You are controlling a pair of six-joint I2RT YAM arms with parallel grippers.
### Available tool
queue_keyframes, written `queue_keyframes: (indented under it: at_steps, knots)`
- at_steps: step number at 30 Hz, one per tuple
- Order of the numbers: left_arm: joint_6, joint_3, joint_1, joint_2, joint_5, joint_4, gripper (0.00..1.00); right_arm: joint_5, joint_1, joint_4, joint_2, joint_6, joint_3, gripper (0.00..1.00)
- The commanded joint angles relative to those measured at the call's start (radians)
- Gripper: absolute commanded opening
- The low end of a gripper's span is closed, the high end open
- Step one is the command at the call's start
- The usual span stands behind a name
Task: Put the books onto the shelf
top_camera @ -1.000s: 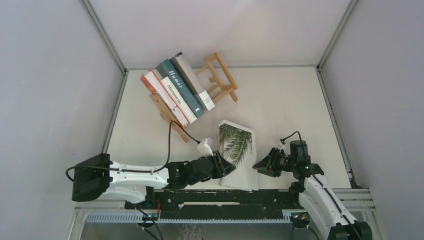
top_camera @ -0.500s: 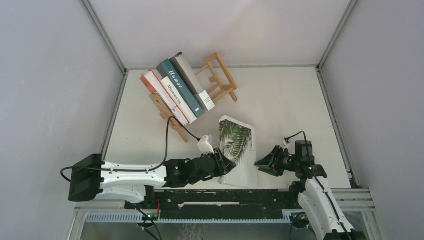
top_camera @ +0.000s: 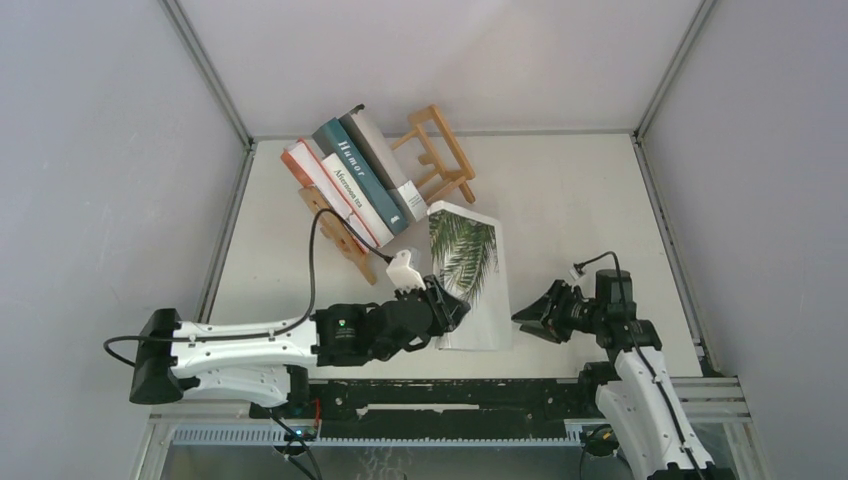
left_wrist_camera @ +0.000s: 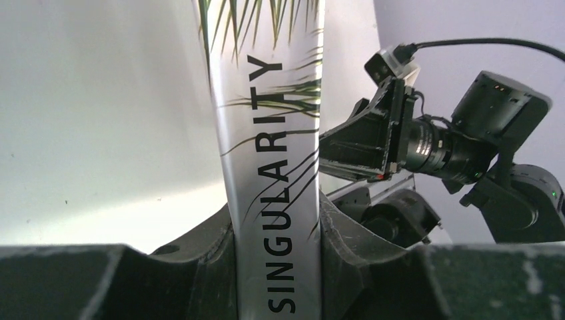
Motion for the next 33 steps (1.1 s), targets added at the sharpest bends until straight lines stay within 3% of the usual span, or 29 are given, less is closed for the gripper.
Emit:
queue_keyframes:
  at_steps: [1, 11, 25, 33]
  knots:
    - [0.092, 0.169, -0.005, -0.044, -0.126, -0.059, 0.17, 0.015, -0.005, -0.019, 0.038, -0.026, 0.108, 0.5]
    - [0.32, 0.497, 0.018, 0.026, -0.254, -0.179, 0.15, 0.079, 0.027, -0.117, 0.236, -0.094, 0.39, 0.52]
    - [0.518, 0.831, 0.166, 0.176, -0.344, -0.251, 0.11, 0.271, 0.086, -0.236, 0.552, -0.192, 0.778, 0.54]
    - [0.58, 1.037, 0.252, 0.326, -0.354, -0.31, 0.1, 0.48, 0.091, -0.299, 0.782, -0.257, 1.106, 0.54]
